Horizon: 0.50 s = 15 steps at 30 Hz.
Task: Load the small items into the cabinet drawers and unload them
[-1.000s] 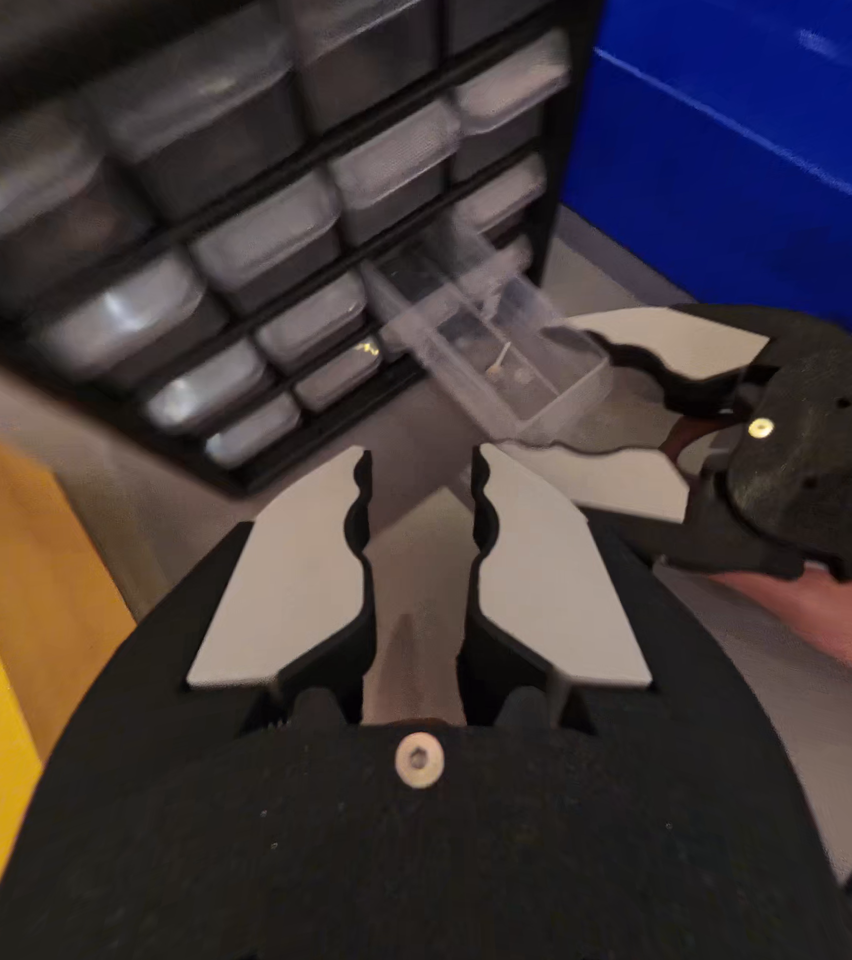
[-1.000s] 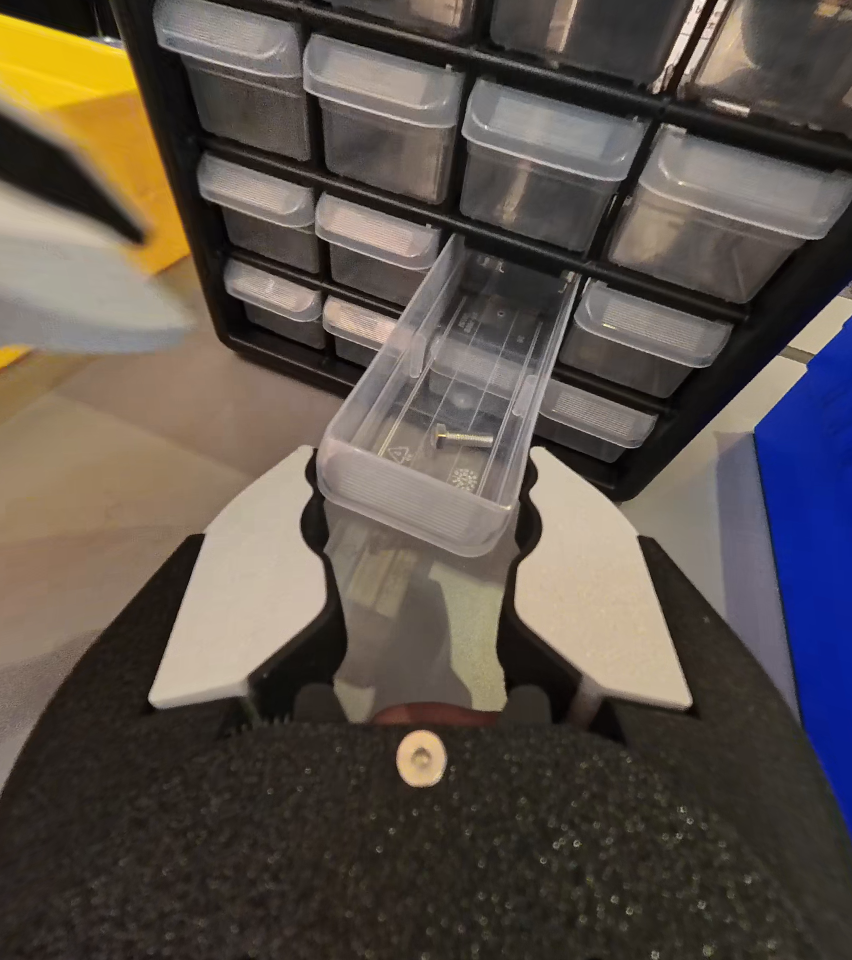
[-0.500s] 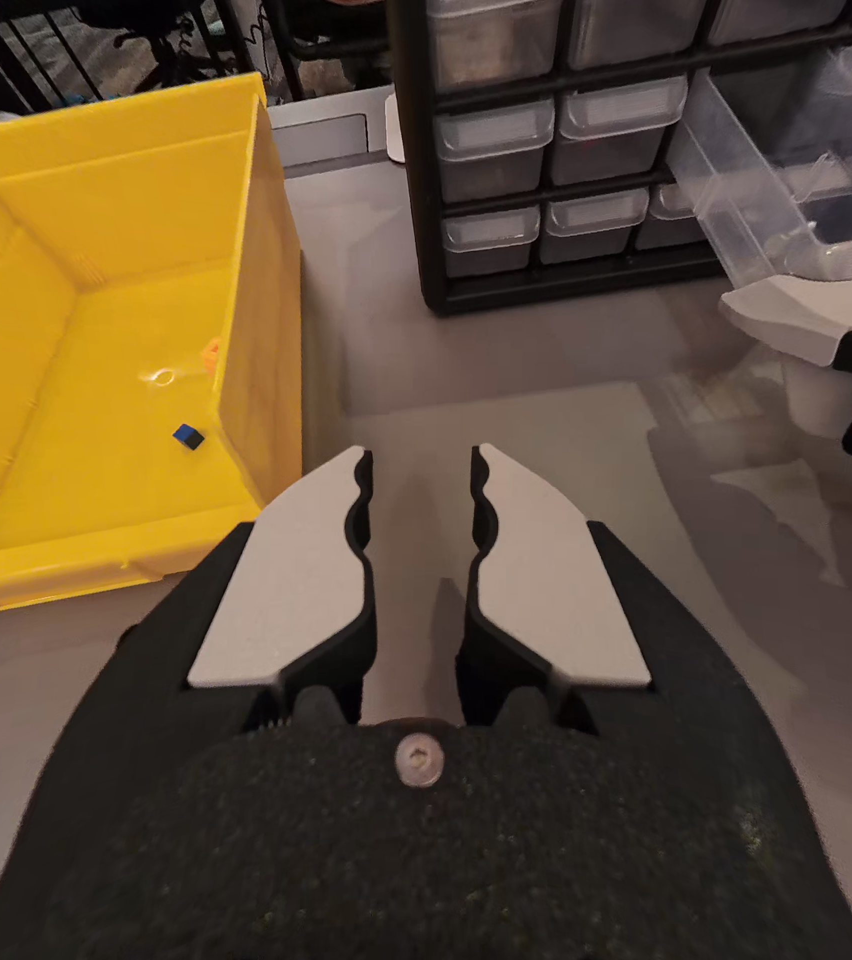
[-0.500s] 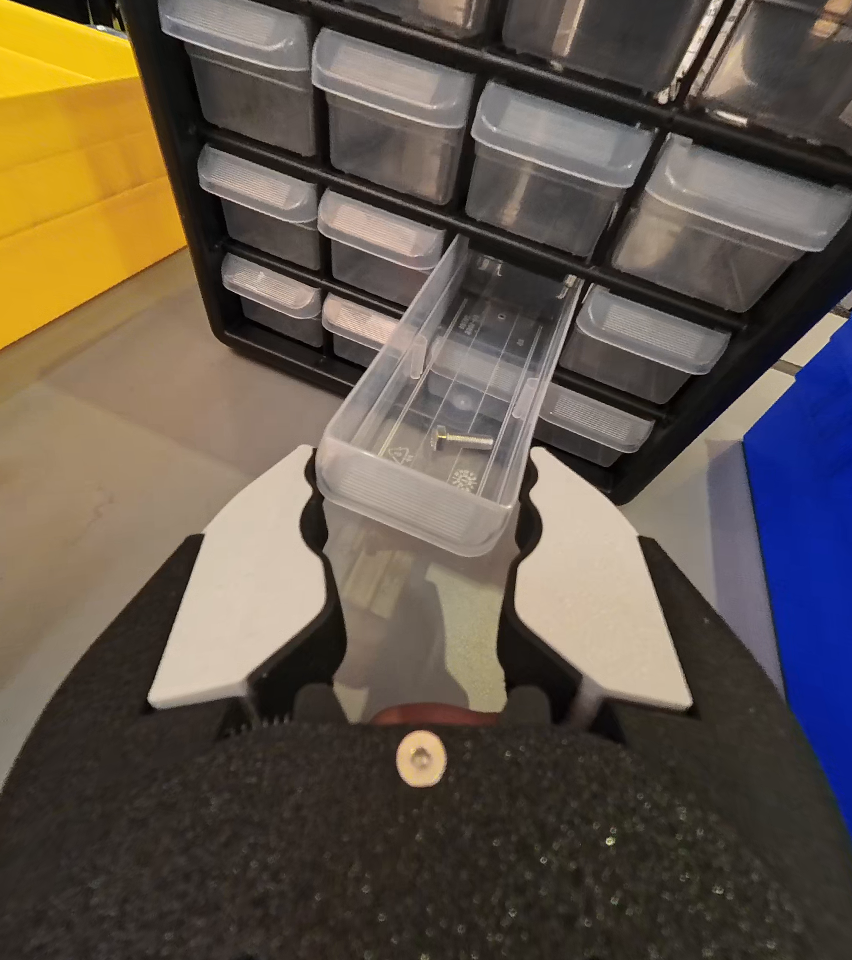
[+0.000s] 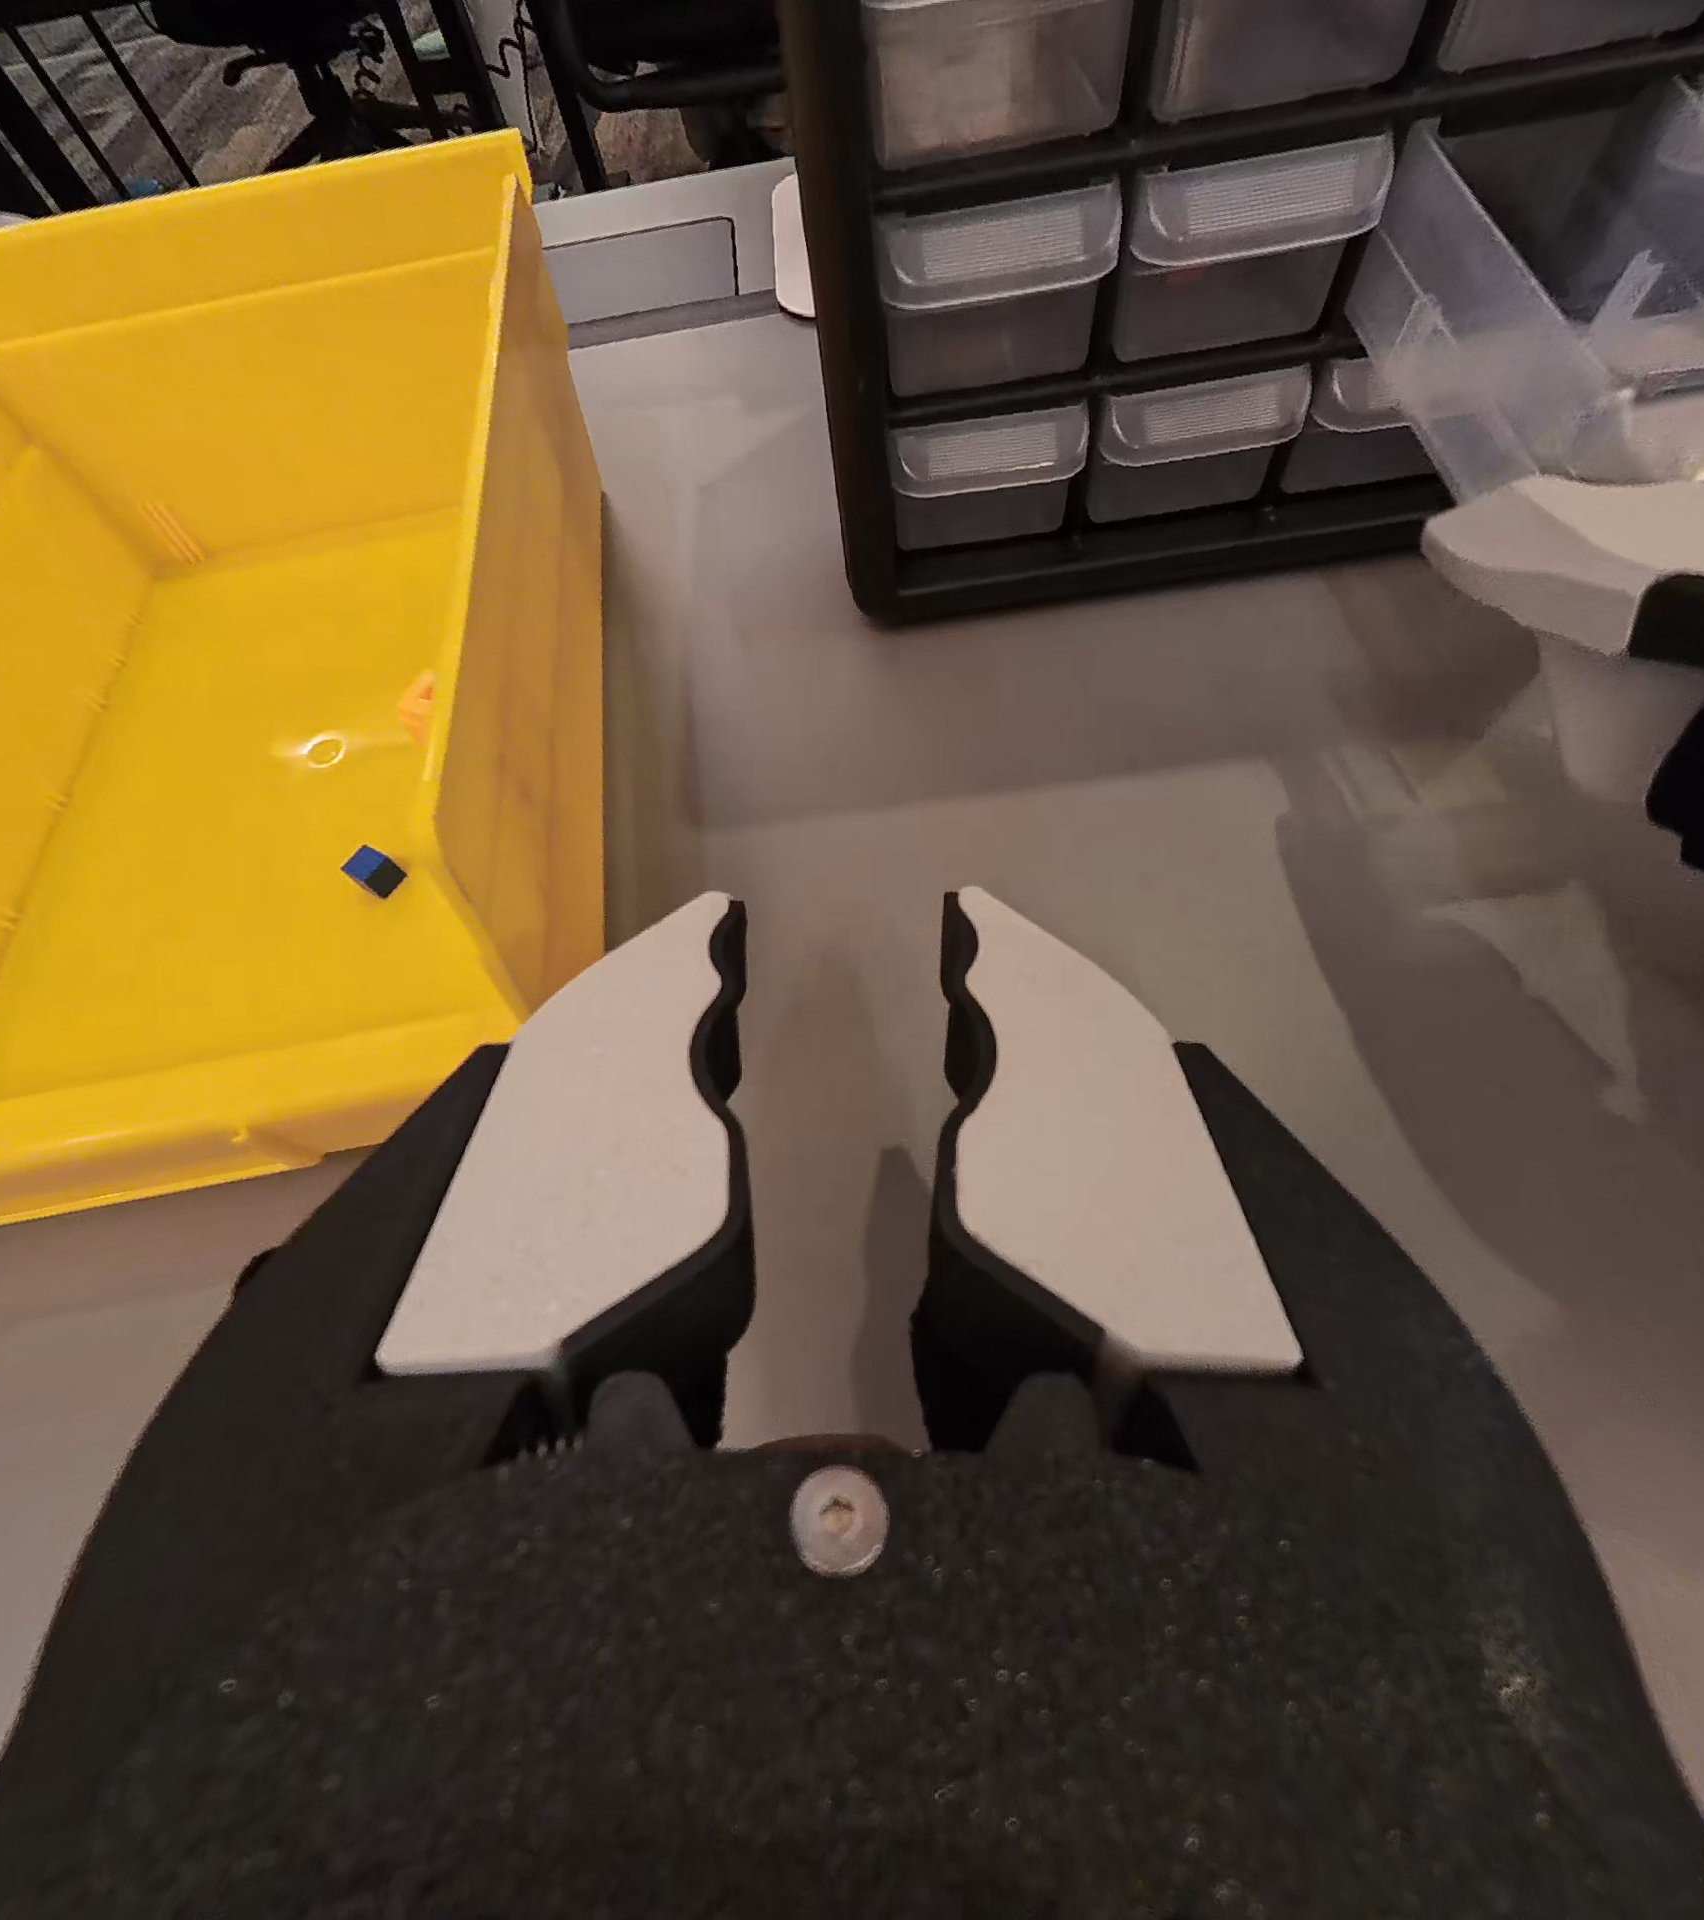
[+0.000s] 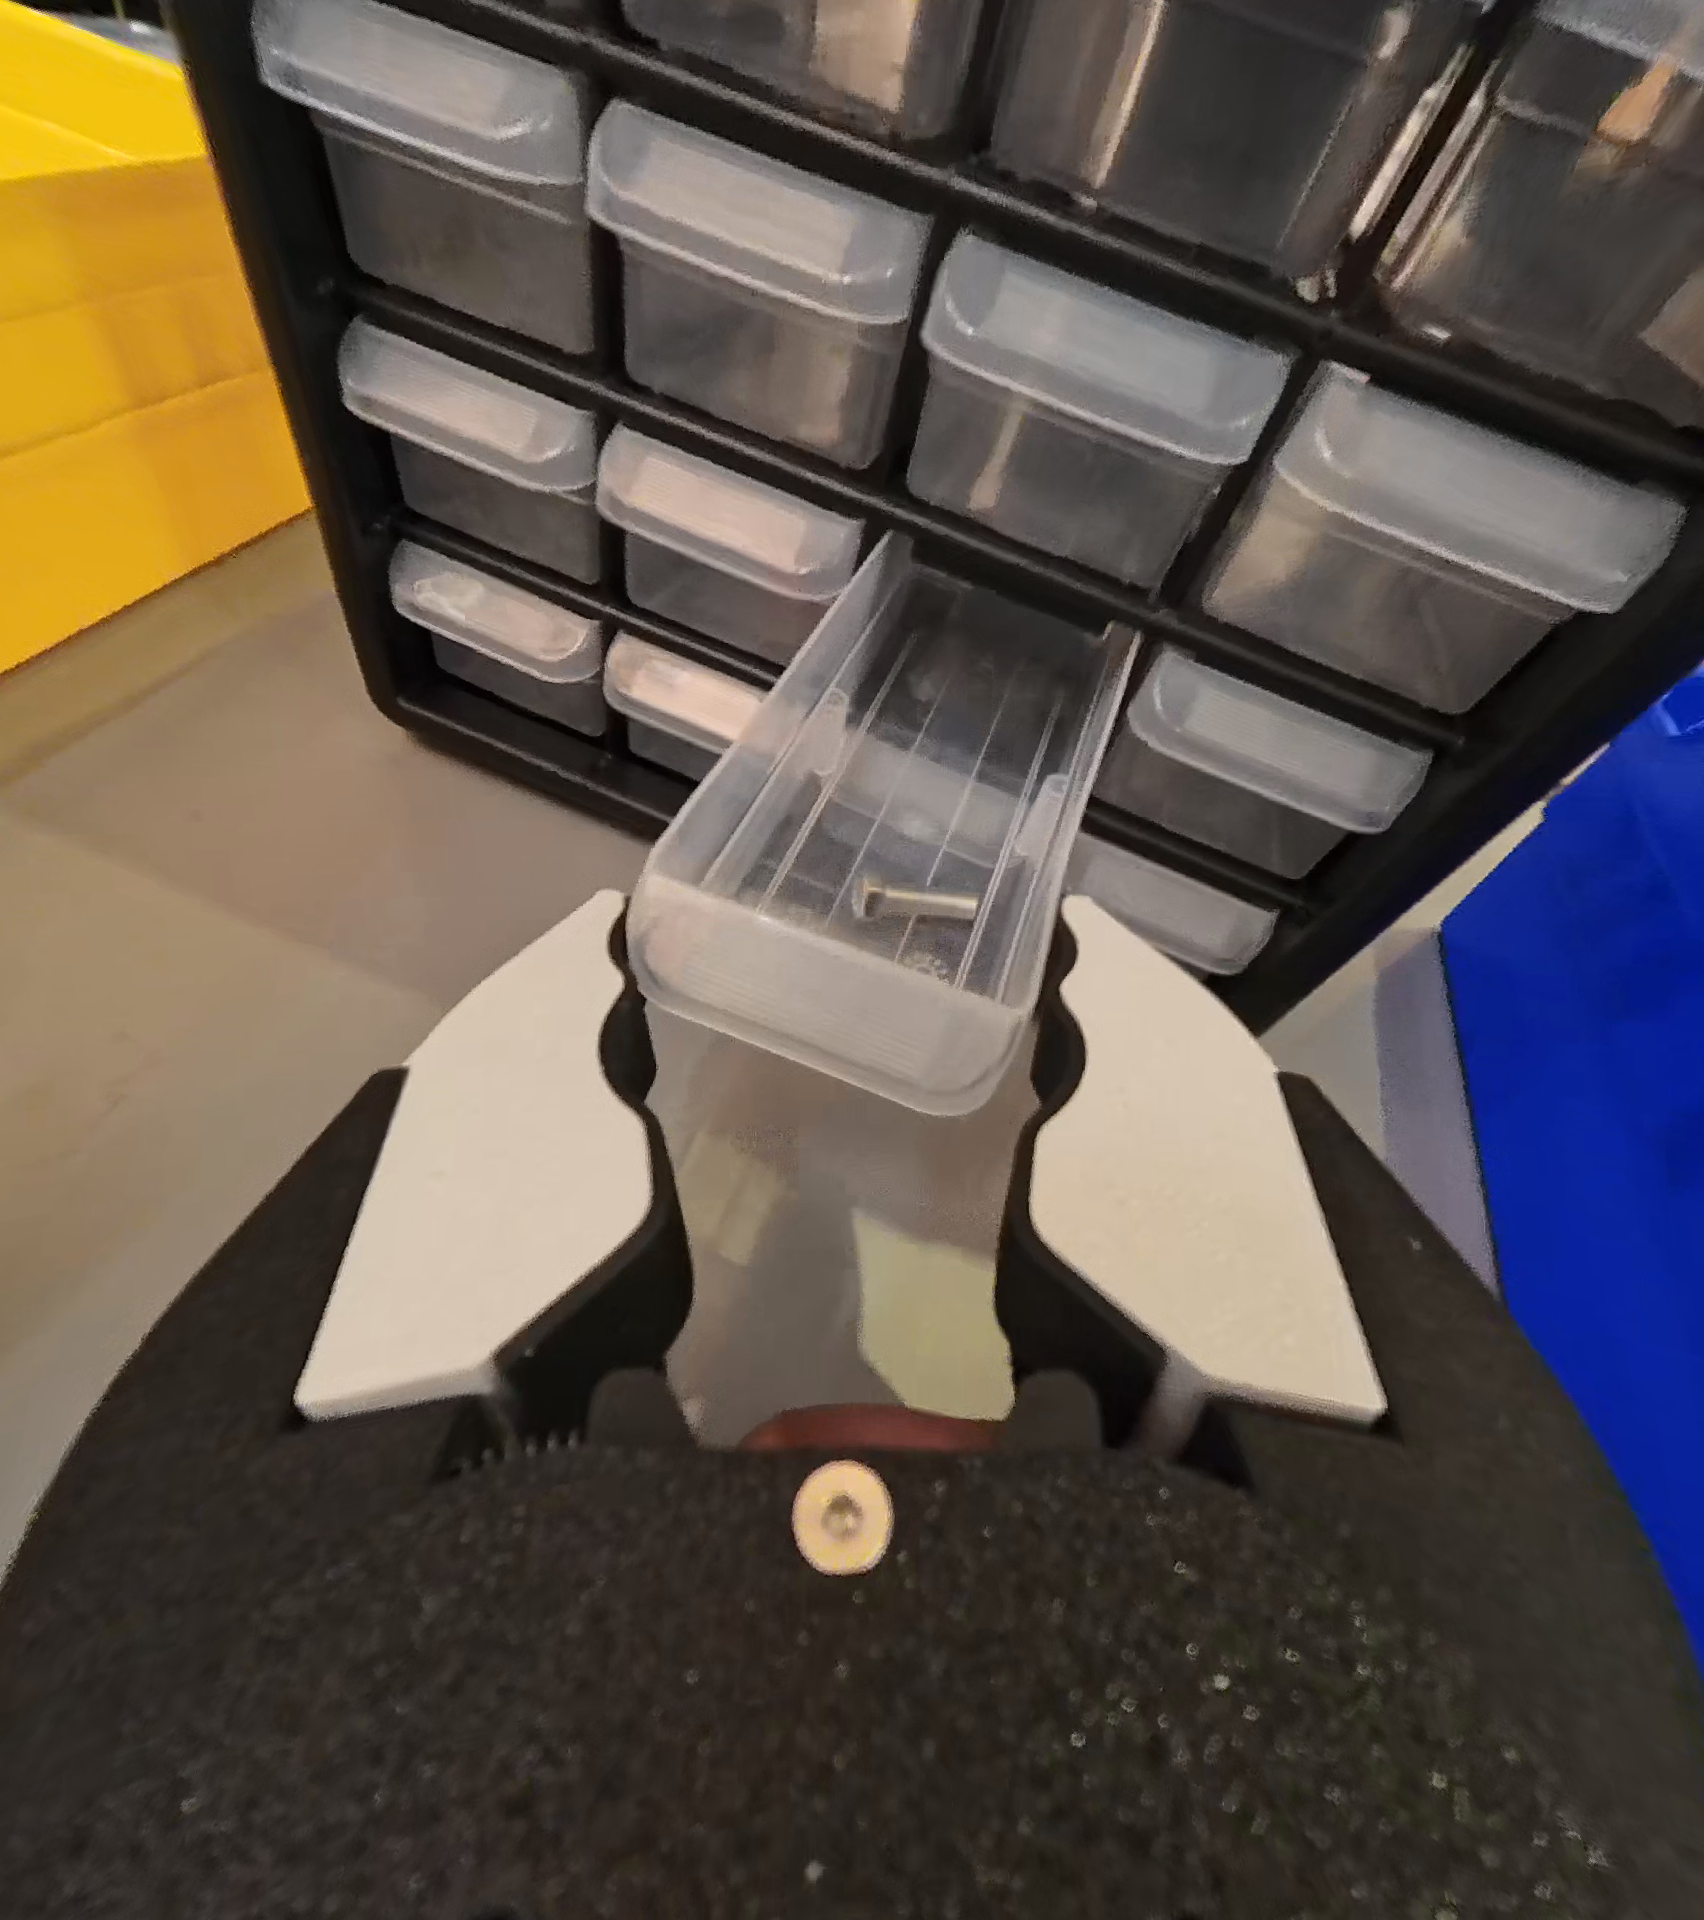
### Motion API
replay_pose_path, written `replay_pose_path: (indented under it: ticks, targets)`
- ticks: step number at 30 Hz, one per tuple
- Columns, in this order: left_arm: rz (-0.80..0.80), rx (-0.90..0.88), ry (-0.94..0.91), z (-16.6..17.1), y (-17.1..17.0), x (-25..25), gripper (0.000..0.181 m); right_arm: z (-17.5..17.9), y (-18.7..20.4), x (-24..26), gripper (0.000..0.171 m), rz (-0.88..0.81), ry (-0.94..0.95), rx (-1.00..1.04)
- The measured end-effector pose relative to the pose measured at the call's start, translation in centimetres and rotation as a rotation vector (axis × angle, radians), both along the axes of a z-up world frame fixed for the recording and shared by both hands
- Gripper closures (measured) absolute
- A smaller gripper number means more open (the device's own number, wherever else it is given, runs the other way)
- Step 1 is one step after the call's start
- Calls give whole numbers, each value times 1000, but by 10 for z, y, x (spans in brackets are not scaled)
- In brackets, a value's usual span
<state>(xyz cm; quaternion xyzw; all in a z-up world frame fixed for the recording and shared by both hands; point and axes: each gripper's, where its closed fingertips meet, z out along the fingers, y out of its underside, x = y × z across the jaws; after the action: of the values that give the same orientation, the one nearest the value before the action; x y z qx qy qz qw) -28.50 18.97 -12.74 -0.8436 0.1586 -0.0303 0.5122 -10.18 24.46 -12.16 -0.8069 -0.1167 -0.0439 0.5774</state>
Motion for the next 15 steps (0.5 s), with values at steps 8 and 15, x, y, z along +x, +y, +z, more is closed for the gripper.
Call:
replay_pose_path:
  ticks: [8, 15]
  targets:
    - [-5, -19, -3, -4, 0, 0, 146, 1, 41, 12, 99, 13, -22, -81]
    - [2, -22, -6, -5, 3, -3, 146, -21, 14, 13, 107, 24, -6, -134]
